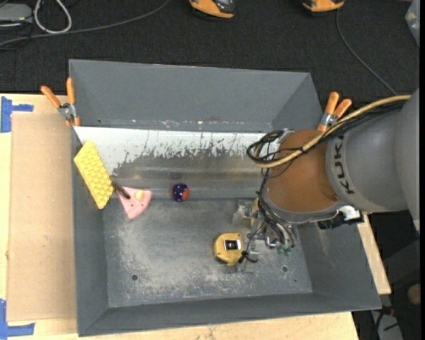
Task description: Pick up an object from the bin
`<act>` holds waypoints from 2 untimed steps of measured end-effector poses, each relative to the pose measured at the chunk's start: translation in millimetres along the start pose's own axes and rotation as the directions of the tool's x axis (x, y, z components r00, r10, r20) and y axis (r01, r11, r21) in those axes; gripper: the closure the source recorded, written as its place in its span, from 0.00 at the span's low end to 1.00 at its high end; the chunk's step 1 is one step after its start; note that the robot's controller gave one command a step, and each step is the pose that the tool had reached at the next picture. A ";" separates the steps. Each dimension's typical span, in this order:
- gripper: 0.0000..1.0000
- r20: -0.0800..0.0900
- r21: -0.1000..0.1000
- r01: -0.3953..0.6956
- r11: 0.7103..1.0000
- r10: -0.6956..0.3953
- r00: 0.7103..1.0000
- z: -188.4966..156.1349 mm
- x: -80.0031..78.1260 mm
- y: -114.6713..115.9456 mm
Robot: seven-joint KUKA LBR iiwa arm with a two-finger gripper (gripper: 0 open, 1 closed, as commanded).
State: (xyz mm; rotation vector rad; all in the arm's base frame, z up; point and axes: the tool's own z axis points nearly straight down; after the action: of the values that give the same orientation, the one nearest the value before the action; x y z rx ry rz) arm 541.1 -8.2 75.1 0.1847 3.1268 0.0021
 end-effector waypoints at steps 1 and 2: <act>1.00 -0.023 0.003 -0.150 0.989 0.150 0.988 5.4 53.8 11.4; 1.00 -0.023 0.003 -0.150 0.989 0.150 0.988 5.4 53.8 11.3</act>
Offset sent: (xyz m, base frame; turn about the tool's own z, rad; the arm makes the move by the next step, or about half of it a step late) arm 0.0000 0.0000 0.0000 0.0000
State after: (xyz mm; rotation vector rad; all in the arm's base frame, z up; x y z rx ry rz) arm 489.0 9.4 69.3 0.4226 3.1271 0.0035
